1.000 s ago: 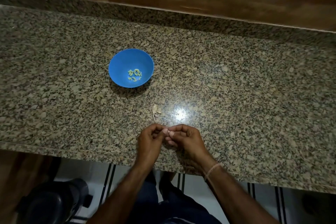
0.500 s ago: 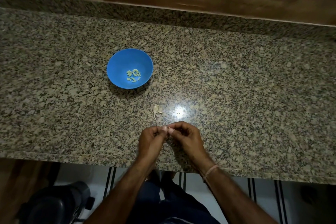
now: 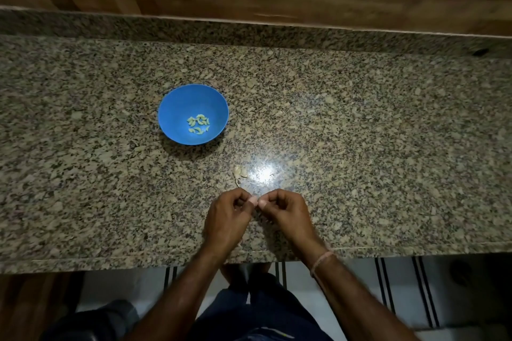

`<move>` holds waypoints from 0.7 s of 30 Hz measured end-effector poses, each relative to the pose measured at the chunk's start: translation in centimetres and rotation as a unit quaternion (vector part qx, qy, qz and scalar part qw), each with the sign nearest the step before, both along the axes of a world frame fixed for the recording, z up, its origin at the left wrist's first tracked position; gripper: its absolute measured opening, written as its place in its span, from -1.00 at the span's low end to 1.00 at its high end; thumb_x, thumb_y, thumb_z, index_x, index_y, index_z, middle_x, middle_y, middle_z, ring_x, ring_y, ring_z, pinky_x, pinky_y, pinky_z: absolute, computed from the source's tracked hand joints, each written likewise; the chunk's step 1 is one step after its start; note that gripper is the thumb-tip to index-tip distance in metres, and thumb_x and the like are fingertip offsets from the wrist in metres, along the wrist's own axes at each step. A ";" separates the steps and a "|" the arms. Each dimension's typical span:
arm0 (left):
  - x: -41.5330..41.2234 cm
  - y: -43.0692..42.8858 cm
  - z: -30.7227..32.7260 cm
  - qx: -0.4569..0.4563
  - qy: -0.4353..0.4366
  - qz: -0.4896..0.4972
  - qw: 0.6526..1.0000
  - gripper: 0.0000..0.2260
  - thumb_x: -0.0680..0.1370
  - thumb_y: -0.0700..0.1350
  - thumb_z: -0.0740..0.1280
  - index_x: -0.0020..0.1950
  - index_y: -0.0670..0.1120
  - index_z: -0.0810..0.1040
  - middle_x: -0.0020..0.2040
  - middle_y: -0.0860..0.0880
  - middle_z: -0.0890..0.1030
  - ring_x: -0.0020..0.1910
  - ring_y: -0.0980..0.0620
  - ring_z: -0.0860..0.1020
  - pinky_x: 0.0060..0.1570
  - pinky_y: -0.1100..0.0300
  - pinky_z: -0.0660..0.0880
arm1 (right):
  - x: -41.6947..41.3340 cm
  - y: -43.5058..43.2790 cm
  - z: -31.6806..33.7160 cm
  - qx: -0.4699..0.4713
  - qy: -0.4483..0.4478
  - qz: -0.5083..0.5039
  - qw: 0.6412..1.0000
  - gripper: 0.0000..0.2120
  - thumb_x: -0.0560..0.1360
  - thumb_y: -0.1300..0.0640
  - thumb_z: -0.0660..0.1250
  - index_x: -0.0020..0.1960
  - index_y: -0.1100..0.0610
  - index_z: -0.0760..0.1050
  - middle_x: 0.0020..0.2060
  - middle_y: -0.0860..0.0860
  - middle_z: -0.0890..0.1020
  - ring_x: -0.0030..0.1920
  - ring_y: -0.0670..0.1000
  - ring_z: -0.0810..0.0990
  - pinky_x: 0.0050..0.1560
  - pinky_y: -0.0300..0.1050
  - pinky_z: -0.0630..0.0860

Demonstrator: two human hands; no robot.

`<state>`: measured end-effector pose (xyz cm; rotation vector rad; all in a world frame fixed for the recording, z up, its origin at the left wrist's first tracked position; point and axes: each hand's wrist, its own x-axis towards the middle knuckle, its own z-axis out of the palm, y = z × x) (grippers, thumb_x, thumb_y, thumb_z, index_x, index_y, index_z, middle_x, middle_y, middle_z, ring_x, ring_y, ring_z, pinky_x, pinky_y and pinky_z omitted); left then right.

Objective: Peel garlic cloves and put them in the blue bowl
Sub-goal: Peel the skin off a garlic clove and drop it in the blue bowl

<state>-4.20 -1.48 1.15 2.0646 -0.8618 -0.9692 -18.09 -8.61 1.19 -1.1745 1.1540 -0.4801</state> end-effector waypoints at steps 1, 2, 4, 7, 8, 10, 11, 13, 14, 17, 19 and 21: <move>0.4 0.1 -0.1 -0.001 0.027 -0.004 1.000 -0.81 0.58 0.03 0.42 -0.22 0.04 0.63 -0.30 0.10 0.65 -0.27 0.13 0.62 -0.23 0.09 0.53 | 0.0 0.0 0.0 -0.049 0.021 0.016 0.998 -0.98 0.53 0.27 0.50 -0.08 0.21 0.69 -0.22 0.05 0.74 -0.17 0.04 0.73 -0.10 -0.13 0.67; 0.6 0.1 0.0 -0.003 0.056 -0.005 0.998 -0.78 0.58 0.01 0.42 -0.26 0.02 0.63 -0.33 0.09 0.64 -0.30 0.11 0.60 -0.25 0.08 0.52 | 0.1 0.2 -0.2 -0.089 0.035 0.027 0.995 -0.97 0.51 0.27 0.52 -0.10 0.18 0.69 -0.22 0.03 0.74 -0.15 0.02 0.73 -0.08 -0.13 0.67; 1.0 0.1 0.1 0.006 0.125 0.010 0.992 -0.74 0.58 -0.06 0.44 -0.31 -0.08 0.61 -0.41 0.07 0.57 -0.39 0.10 0.52 -0.32 0.14 0.43 | 0.3 0.6 -0.3 -0.129 0.046 0.030 0.990 -0.94 0.50 0.28 0.53 -0.12 0.16 0.69 -0.23 0.00 0.74 -0.15 -0.01 0.73 -0.05 -0.13 0.67; 1.2 0.1 0.5 0.020 0.212 0.020 0.977 -0.74 0.60 -0.19 0.40 -0.30 -0.16 0.60 -0.45 0.02 0.53 -0.43 0.07 0.44 -0.42 0.25 0.36 | 0.4 1.3 -0.7 -0.123 0.044 0.017 0.991 -0.95 0.52 0.27 0.50 -0.11 0.16 0.69 -0.21 0.03 0.74 -0.13 0.04 0.73 -0.02 -0.03 0.69; 1.2 0.3 0.5 0.007 0.206 0.013 0.978 -0.74 0.62 -0.17 0.39 -0.27 -0.15 0.61 -0.42 0.01 0.56 -0.41 0.04 0.47 -0.41 0.23 0.39 | 0.5 1.4 -0.7 -0.081 0.032 0.001 0.996 -0.96 0.53 0.27 0.48 -0.09 0.19 0.68 -0.22 0.05 0.74 -0.15 0.07 0.73 -0.03 0.01 0.70; 1.1 0.8 0.5 -0.035 0.136 -0.021 0.990 -0.78 0.65 -0.10 0.37 -0.19 -0.10 0.63 -0.32 0.01 0.65 -0.31 -0.01 0.59 -0.30 0.12 0.51 | 0.9 1.8 -0.4 0.045 -0.018 -0.042 0.998 -0.93 0.58 0.28 0.43 -0.06 0.28 0.65 -0.25 0.10 0.71 -0.23 0.08 0.69 -0.11 0.01 0.68; 1.0 1.0 0.4 -0.057 0.100 -0.033 0.993 -0.81 0.65 -0.11 0.36 -0.15 -0.06 0.62 -0.27 0.02 0.66 -0.26 0.03 0.62 -0.26 0.14 0.53 | 1.2 2.0 -0.2 0.106 -0.045 -0.059 0.992 -0.92 0.60 0.27 0.42 -0.04 0.29 0.64 -0.26 0.13 0.69 -0.26 0.06 0.67 -0.14 -0.03 0.67; 1.1 1.0 0.4 -0.088 0.037 -0.042 0.995 -0.85 0.64 -0.14 0.37 -0.13 0.01 0.59 -0.24 0.07 0.65 -0.22 0.14 0.62 -0.25 0.25 0.53 | 1.6 2.0 0.1 0.198 -0.077 -0.087 0.973 -0.90 0.60 0.24 0.41 -0.03 0.28 0.63 -0.24 0.15 0.68 -0.27 0.01 0.66 -0.17 -0.12 0.66; 1.2 0.9 0.4 -0.092 0.015 -0.049 0.994 -0.85 0.63 -0.14 0.37 -0.13 0.04 0.58 -0.23 0.09 0.64 -0.21 0.16 0.61 -0.25 0.25 0.53 | 1.8 2.0 0.1 0.232 -0.092 -0.100 0.963 -0.89 0.61 0.22 0.41 -0.03 0.28 0.63 -0.25 0.14 0.68 -0.27 0.00 0.65 -0.17 -0.15 0.65; 1.0 0.6 0.2 -0.086 -0.018 -0.058 0.994 -0.86 0.63 -0.11 0.35 -0.12 0.05 0.53 -0.21 0.10 0.62 -0.20 0.14 0.60 -0.25 0.19 0.53 | 2.3 1.7 0.6 0.279 -0.109 -0.123 0.946 -0.85 0.61 0.19 0.40 -0.05 0.29 0.64 -0.28 0.12 0.67 -0.30 -0.01 0.63 -0.21 -0.19 0.63; 0.7 0.4 0.0 -0.079 -0.032 -0.045 0.995 -0.84 0.66 -0.08 0.32 -0.12 0.05 0.49 -0.22 0.08 0.60 -0.21 0.10 0.58 -0.29 0.17 0.48 | 2.4 1.7 0.7 0.239 -0.095 -0.124 0.958 -0.85 0.60 0.20 0.41 -0.06 0.29 0.64 -0.28 0.13 0.66 -0.30 0.01 0.62 -0.21 -0.15 0.61; 0.1 0.2 -0.3 -0.071 -0.028 -0.026 0.997 -0.83 0.69 -0.05 0.28 -0.11 0.03 0.47 -0.21 0.06 0.58 -0.20 0.07 0.56 -0.29 0.16 0.45 | 2.5 1.7 0.5 0.148 -0.046 -0.117 0.981 -0.82 0.60 0.19 0.43 -0.10 0.31 0.63 -0.28 0.18 0.66 -0.27 0.09 0.62 -0.17 -0.01 0.61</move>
